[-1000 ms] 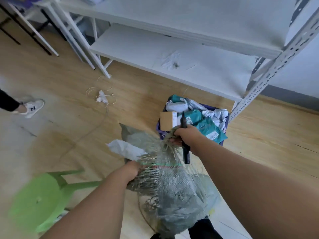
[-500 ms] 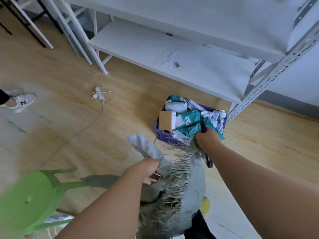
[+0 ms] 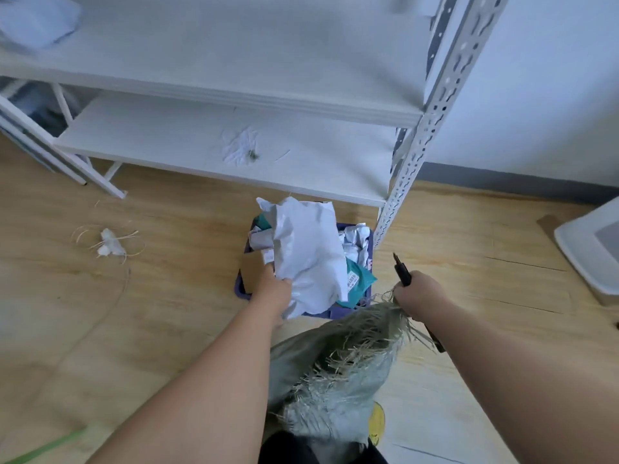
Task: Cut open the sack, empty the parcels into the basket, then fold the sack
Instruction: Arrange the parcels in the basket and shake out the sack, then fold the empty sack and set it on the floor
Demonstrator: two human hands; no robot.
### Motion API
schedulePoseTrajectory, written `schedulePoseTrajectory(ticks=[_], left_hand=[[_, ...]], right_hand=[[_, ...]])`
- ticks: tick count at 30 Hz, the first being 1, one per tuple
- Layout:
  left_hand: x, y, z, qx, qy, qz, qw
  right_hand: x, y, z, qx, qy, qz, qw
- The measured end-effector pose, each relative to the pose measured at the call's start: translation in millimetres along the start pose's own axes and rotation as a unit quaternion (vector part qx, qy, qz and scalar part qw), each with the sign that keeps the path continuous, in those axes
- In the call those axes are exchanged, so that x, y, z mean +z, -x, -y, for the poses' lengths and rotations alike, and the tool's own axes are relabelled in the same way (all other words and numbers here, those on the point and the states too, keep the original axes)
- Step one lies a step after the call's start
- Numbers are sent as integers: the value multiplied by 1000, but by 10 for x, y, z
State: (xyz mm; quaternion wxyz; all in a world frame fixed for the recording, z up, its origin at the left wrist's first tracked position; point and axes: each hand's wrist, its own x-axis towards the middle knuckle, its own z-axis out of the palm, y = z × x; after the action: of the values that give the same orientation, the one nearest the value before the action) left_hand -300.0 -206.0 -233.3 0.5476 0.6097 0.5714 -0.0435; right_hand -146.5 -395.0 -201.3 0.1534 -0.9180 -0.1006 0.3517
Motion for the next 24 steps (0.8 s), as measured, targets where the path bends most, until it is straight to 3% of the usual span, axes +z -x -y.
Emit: schedulePoseTrajectory(ticks=[6,10,17,20,24], left_hand=[[171,-562,-292,0,-31,49,998],[267,-925,-483,-25,5,81,996],[261,-1566,-550,-74,11,81,994],[221,-1730,-469,-109,13,18,994],[93,-1800,-278,-119,-107,-71,985]], right_hand=[[5,-283,73,2,-31,-12,999],[20,-442,153,19,-47,14,999],[3,-696,270,54,-63,29,996],[17,-767,307,54,-59,23,997],[49,-830,346,54,-41,19,998]])
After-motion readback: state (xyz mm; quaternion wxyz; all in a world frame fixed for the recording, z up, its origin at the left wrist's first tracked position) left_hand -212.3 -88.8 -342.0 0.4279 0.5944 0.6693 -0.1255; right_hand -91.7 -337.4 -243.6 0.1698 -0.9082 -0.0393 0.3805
